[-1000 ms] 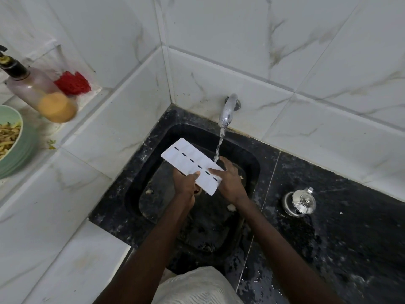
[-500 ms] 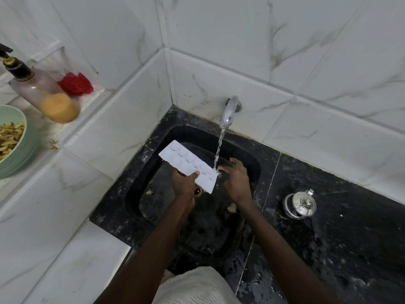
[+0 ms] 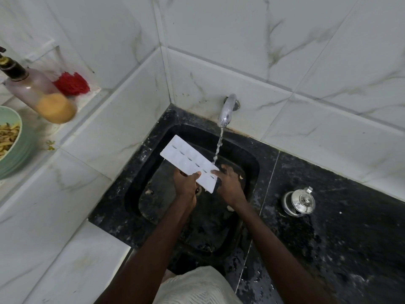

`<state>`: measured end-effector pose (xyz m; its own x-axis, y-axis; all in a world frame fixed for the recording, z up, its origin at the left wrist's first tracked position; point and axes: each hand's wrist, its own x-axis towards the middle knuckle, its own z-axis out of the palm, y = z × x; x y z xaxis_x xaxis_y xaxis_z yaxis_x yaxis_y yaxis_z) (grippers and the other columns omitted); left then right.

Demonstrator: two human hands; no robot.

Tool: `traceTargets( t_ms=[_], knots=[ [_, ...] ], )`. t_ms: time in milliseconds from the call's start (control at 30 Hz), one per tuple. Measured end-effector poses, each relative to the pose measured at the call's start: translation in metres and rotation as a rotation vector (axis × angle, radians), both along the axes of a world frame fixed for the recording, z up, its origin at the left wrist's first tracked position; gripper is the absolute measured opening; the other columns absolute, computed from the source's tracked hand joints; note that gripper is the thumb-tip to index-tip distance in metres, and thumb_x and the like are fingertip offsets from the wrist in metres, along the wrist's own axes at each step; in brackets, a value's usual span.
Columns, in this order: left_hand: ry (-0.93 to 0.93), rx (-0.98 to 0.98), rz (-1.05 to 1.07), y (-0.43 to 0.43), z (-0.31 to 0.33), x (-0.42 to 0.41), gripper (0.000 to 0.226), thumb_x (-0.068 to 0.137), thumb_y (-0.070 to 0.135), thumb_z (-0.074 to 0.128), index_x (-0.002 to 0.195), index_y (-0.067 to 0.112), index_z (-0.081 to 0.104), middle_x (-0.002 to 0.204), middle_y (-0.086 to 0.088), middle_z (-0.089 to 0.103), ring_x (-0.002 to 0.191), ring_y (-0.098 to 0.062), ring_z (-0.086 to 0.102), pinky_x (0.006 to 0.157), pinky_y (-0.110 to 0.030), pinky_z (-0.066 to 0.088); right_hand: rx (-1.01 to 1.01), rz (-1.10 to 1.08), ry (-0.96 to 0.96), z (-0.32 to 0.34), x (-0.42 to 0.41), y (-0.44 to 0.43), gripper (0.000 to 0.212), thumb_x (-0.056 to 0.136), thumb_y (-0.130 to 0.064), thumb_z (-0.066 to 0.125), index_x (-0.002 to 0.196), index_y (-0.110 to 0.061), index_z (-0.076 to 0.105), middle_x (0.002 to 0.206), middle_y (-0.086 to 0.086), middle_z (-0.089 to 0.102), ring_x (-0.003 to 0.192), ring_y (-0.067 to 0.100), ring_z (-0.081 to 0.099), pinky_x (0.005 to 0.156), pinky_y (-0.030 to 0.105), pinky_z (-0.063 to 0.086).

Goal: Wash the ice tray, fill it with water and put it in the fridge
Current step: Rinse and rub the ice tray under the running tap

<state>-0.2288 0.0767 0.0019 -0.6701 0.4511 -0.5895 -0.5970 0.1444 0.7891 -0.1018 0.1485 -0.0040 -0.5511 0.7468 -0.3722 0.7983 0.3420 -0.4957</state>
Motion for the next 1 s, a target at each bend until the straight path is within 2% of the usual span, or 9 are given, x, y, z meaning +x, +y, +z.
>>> traceTargets(
  t_ms=[133, 233, 333, 433, 533, 633, 733, 867, 1000],
  knots=[
    [0.014, 0.007, 0.038, -0.003, -0.001, -0.005, 0.053, 0.083, -0.018, 0.072, 0.125, 0.014, 0.062, 0.13, -0.013, 0.071, 0.11, -0.03, 0.072, 0.095, -0.051, 0.06, -0.034, 0.008, 0.093, -0.002, 0.001, -0.002, 0.058, 0.091, 0.0, 0.068, 0.145, -0.021, 0.061, 0.167, 0.01, 0.026, 0.15, 0.034, 0.029, 0.122, 0.049, 0.036],
    [0.001, 0.02, 0.041, -0.007, -0.001, -0.008, 0.057, 0.084, -0.019, 0.07, 0.133, 0.008, 0.059, 0.134, -0.015, 0.069, 0.114, -0.033, 0.071, 0.096, -0.053, 0.059, 0.04, -0.072, 0.118, 0.001, 0.008, 0.003, 0.05, 0.09, -0.003, 0.068, 0.132, -0.03, 0.071, 0.165, 0.008, 0.031, 0.15, 0.033, 0.032, 0.12, 0.053, 0.038],
    [-0.017, 0.023, 0.026, -0.007, 0.001, -0.001, 0.058, 0.086, -0.02, 0.068, 0.137, 0.006, 0.057, 0.136, -0.016, 0.067, 0.113, -0.032, 0.071, 0.094, -0.05, 0.061, 0.079, -0.044, -0.005, 0.004, 0.006, 0.005, 0.056, 0.09, -0.01, 0.069, 0.143, -0.027, 0.061, 0.169, 0.01, 0.019, 0.152, 0.037, 0.026, 0.122, 0.057, 0.032],
    [-0.013, 0.038, 0.029, -0.006, 0.004, -0.002, 0.059, 0.087, -0.019, 0.068, 0.14, 0.005, 0.056, 0.137, -0.015, 0.067, 0.113, -0.03, 0.07, 0.087, -0.042, 0.063, 0.021, 0.041, 0.04, 0.007, 0.002, 0.003, 0.065, 0.09, -0.006, 0.07, 0.151, -0.025, 0.054, 0.172, 0.009, 0.011, 0.156, 0.037, 0.018, 0.124, 0.056, 0.029],
    [-0.003, 0.057, 0.043, -0.01, 0.005, -0.012, 0.061, 0.086, -0.018, 0.069, 0.141, 0.003, 0.056, 0.136, -0.015, 0.068, 0.117, -0.033, 0.07, 0.091, -0.047, 0.062, 0.01, 0.04, 0.125, 0.007, 0.011, 0.004, 0.073, 0.082, 0.013, 0.058, 0.141, -0.03, 0.064, 0.17, 0.006, 0.018, 0.154, 0.033, 0.021, 0.122, 0.054, 0.034],
    [-0.036, 0.056, 0.046, -0.012, 0.006, -0.007, 0.059, 0.086, -0.02, 0.067, 0.14, 0.002, 0.056, 0.137, -0.018, 0.067, 0.118, -0.036, 0.069, 0.096, -0.053, 0.059, 0.122, -0.043, 0.1, 0.008, 0.013, 0.007, 0.061, 0.084, 0.008, 0.062, 0.13, -0.03, 0.072, 0.165, 0.006, 0.028, 0.149, 0.032, 0.032, 0.118, 0.054, 0.039],
    [-0.065, 0.08, 0.025, -0.008, 0.006, -0.001, 0.06, 0.087, -0.02, 0.066, 0.142, 0.002, 0.055, 0.138, -0.017, 0.066, 0.12, -0.038, 0.068, 0.1, -0.059, 0.056, 0.129, -0.001, 0.034, 0.009, 0.008, 0.007, 0.063, 0.087, -0.001, 0.067, 0.145, -0.024, 0.06, 0.169, 0.009, 0.019, 0.149, 0.036, 0.03, 0.117, 0.056, 0.04],
    [-0.045, 0.074, 0.007, -0.011, 0.005, -0.016, 0.062, 0.087, -0.018, 0.067, 0.143, 0.006, 0.054, 0.138, -0.015, 0.067, 0.12, -0.035, 0.068, 0.101, -0.059, 0.056, 0.026, 0.078, 0.142, 0.007, 0.015, 0.003, 0.074, 0.082, 0.014, 0.059, 0.145, -0.025, 0.062, 0.169, 0.006, 0.024, 0.151, 0.031, 0.027, 0.121, 0.049, 0.037],
    [-0.047, 0.059, 0.03, -0.016, 0.002, -0.018, 0.062, 0.088, -0.019, 0.065, 0.144, 0.003, 0.053, 0.139, -0.018, 0.065, 0.123, -0.038, 0.066, 0.104, -0.061, 0.053, 0.016, -0.061, 0.286, 0.007, 0.02, 0.0, 0.054, 0.09, 0.001, 0.065, 0.141, -0.017, 0.065, 0.161, 0.005, 0.041, 0.148, 0.025, 0.038, 0.123, 0.046, 0.036]
  ],
)
